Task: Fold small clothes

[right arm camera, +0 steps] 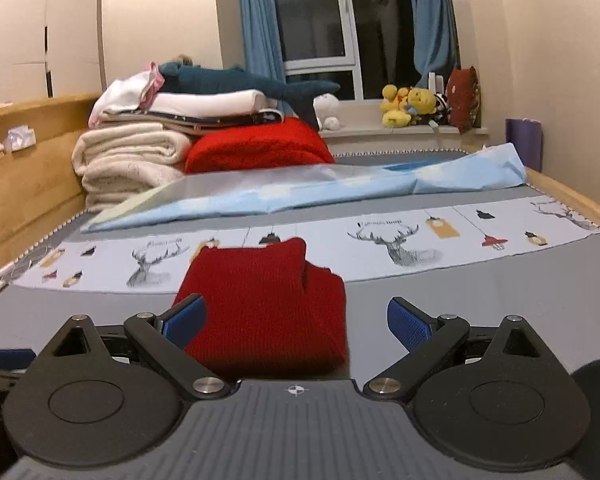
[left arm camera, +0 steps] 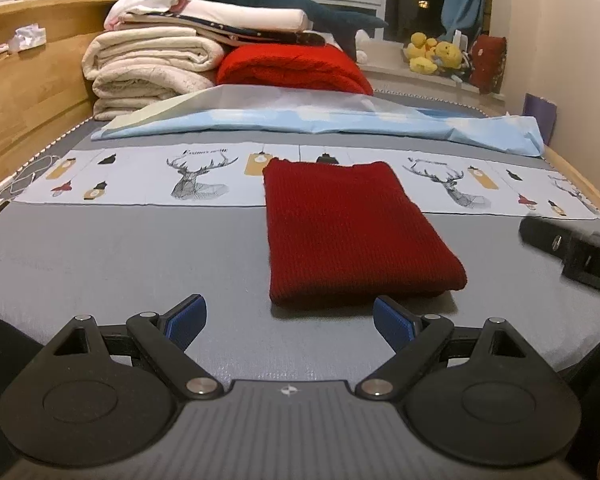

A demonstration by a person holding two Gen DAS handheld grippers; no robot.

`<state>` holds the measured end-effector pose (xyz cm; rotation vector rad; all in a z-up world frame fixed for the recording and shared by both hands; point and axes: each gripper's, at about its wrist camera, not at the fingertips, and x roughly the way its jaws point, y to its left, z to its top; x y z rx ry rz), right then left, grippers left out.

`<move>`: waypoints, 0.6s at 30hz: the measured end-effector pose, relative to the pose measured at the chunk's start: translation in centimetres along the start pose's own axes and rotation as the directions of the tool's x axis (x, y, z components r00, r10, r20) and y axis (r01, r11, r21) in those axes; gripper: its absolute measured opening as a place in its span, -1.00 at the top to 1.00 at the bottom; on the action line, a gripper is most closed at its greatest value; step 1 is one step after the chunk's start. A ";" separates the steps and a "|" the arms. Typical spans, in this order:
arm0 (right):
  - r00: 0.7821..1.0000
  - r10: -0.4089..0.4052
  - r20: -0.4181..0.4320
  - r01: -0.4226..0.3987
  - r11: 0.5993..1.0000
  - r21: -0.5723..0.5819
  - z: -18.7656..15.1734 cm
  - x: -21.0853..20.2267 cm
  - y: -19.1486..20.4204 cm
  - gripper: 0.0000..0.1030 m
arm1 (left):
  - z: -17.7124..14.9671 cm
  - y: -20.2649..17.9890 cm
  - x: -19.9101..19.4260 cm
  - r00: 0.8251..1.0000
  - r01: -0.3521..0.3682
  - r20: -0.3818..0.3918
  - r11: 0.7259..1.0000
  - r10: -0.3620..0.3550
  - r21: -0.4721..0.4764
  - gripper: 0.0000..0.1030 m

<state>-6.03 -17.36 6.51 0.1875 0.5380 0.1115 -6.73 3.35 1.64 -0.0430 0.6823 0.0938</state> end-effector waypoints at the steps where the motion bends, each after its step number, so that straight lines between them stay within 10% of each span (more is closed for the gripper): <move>1: 1.000 0.000 -0.011 0.000 1.000 -0.003 -0.1 0.3 0.1 -0.88 | 0.1 0.1 0.2 1.000 0.003 -0.008 1.000 -0.003 0.000 -0.81; 18: 0.988 0.029 -0.151 -0.043 0.995 -0.086 -1.3 1.8 2.3 -0.89 | -0.2 -0.4 0.7 0.999 0.032 -0.028 0.999 -0.032 0.005 -0.81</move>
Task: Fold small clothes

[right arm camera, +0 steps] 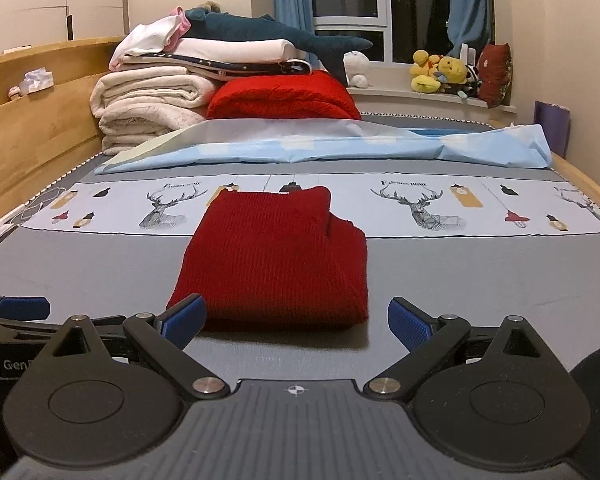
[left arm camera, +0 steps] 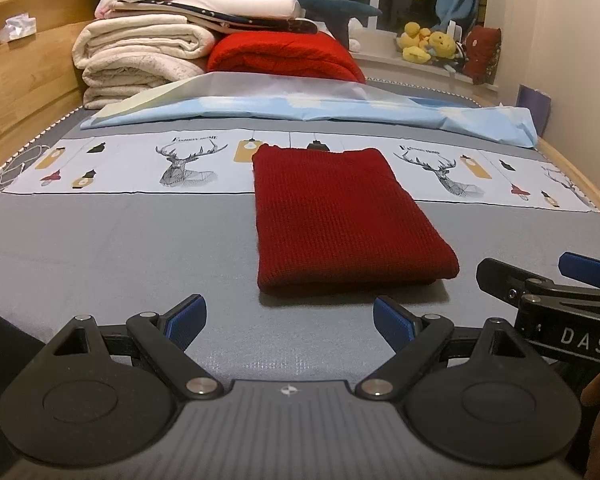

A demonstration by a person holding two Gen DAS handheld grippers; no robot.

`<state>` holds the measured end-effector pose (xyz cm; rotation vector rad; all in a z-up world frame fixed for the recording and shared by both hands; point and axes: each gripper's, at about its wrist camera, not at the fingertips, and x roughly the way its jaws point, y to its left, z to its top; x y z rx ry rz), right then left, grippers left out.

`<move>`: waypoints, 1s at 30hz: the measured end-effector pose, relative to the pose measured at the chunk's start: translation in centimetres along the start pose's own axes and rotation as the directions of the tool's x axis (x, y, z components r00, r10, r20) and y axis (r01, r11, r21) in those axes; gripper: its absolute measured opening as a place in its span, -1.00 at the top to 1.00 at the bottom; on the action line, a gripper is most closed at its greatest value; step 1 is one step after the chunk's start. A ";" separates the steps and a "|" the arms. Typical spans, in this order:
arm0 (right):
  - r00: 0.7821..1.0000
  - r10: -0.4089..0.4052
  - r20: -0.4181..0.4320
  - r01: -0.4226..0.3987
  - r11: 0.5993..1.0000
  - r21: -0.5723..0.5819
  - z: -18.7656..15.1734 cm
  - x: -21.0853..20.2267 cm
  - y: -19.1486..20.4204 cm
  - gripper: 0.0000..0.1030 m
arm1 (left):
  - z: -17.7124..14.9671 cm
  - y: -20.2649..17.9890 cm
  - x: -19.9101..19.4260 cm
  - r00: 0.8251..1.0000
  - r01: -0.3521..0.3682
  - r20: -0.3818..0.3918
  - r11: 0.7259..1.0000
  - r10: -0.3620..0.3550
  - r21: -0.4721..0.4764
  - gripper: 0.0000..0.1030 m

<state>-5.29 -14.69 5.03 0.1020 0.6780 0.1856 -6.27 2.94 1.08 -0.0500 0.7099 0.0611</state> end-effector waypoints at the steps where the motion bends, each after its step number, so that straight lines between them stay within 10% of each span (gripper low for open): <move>1: 1.000 -0.001 0.000 0.001 1.000 -0.001 0.0 0.0 0.0 -0.89 | 0.0 0.0 0.0 1.000 0.000 0.001 1.000 0.000 0.001 -0.81; 30: 1.000 -0.019 -0.010 0.019 1.000 -0.018 -0.2 0.4 0.4 -0.89 | -0.1 0.3 0.3 1.000 0.005 -0.007 1.000 -0.005 0.001 -0.81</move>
